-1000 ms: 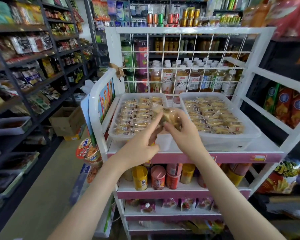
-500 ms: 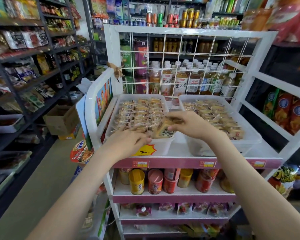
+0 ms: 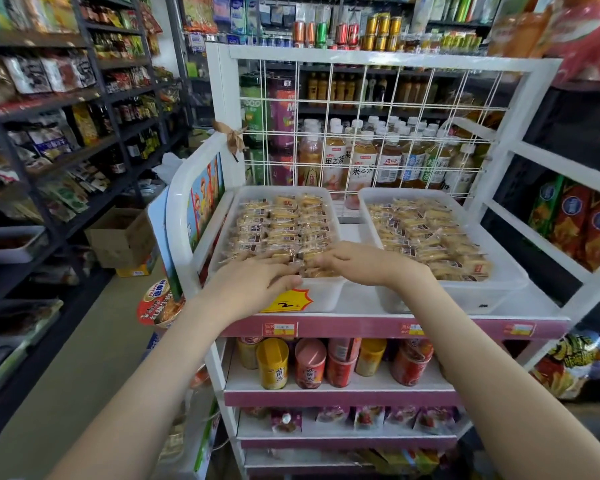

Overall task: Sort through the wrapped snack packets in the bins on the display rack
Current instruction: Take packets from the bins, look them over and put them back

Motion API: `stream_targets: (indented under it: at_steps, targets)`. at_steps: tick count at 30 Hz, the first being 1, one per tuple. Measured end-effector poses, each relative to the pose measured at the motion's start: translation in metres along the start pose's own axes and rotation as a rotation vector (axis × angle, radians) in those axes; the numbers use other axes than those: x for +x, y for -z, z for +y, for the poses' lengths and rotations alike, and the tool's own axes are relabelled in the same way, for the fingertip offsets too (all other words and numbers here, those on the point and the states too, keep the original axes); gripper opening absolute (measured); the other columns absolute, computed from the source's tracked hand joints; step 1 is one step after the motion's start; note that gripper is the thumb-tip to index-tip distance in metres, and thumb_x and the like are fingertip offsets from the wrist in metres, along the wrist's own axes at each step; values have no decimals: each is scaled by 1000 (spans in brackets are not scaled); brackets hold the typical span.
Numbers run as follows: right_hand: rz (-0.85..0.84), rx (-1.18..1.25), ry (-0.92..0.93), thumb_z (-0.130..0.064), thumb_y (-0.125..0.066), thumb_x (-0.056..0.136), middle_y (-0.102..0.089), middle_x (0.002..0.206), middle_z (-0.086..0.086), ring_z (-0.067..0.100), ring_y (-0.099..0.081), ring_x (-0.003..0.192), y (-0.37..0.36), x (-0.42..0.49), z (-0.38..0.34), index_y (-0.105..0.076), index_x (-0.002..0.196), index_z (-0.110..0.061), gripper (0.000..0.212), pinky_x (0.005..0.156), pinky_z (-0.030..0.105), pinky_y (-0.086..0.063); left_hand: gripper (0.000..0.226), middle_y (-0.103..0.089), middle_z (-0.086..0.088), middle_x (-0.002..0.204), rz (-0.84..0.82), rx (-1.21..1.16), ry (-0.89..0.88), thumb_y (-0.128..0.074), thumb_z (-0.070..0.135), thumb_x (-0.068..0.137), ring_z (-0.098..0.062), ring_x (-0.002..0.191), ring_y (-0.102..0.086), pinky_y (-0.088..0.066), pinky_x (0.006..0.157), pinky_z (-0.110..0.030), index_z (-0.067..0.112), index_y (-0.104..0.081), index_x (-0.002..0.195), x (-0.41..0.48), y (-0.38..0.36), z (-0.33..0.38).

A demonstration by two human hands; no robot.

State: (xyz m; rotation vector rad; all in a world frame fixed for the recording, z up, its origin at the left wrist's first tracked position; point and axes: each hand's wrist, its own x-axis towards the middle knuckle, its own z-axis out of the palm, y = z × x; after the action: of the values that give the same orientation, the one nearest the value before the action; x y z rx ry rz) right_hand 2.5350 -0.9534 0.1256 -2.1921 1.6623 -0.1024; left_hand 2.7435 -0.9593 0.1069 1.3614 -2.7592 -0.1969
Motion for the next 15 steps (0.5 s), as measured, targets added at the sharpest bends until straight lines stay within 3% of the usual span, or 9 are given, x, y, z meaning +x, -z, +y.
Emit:
stream_targets:
  at_steps: [3, 6, 11, 15]
  targets:
    - [303, 127, 17, -20, -43, 102, -61, 106, 4, 23, -56, 108, -1, 1, 7, -66, 111, -10, 26, 85, 25, -38, 54, -59, 1, 132, 184, -126, 47, -29, 56, 97, -22, 126, -50, -40, 101, -36, 23, -62, 124, 3, -1, 1]
    - [391, 38, 54, -12, -59, 92, -67, 105, 2, 19, -56, 103, 1, 7, 13, -70, 106, -13, 18, 90, 29, -41, 66, -43, -4, 149, 308, -102, 145, -36, 64, 93, -24, 137, -38, -32, 112, -41, 20, -47, 140, 16, -3, 4]
    - [254, -118, 46, -26, -68, 85, -60, 97, -9, 9, -44, 94, 6, 21, 16, -70, 104, -24, 19, 98, 43, -36, 89, 1, -7, 163, 18, -62, 271, -25, 82, 82, -28, 149, -5, -5, 118, -50, 32, -11, 154, 32, -5, 5]
    - [271, -190, 102, -28, -65, 87, -60, 96, -11, 12, -41, 100, 2, 22, 17, -69, 101, -28, 14, 101, 41, -29, 90, 10, -5, 162, -66, -47, 271, -23, 84, 81, -26, 150, 0, -2, 119, -50, 34, -5, 154, 36, -6, 3]
